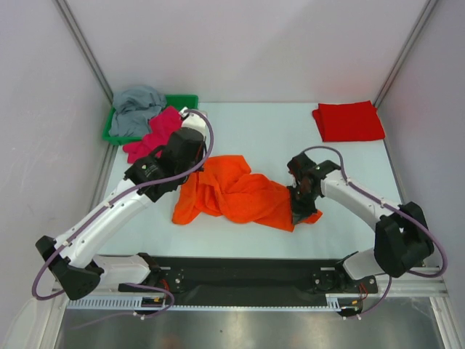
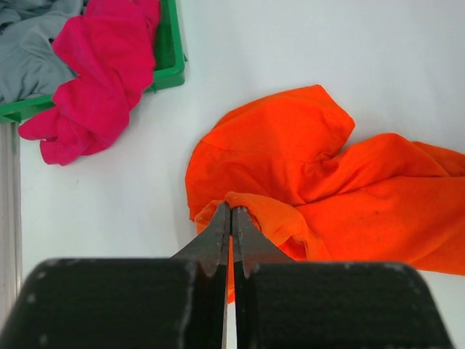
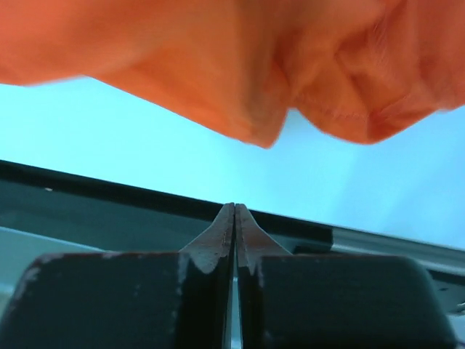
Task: Fold and stack the t-shirts
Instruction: Flatten the tshirt out
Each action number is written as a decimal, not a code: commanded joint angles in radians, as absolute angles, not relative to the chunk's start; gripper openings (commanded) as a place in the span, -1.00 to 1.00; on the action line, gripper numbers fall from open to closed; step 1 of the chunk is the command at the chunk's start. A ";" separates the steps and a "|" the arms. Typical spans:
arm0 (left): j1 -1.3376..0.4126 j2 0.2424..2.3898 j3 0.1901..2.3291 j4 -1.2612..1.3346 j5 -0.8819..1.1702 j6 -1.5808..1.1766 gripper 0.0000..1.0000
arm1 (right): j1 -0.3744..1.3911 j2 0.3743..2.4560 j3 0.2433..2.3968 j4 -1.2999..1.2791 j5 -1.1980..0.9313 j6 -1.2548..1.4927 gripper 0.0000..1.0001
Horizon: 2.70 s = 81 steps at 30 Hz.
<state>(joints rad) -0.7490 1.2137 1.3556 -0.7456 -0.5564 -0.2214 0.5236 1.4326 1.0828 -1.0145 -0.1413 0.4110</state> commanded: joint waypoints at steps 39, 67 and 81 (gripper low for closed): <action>-0.655 1.298 1.534 -0.853 -0.678 -0.124 -0.99 | 0.428 1.775 1.413 -0.980 -0.170 0.307 -0.23; -0.644 1.293 1.517 -0.888 -0.574 -0.189 -0.99 | 0.425 1.641 1.051 -0.733 -0.299 0.451 -0.47; -0.644 1.292 1.509 -0.890 -0.566 -0.181 -0.99 | 0.400 1.678 1.037 -0.707 -0.226 0.449 -0.23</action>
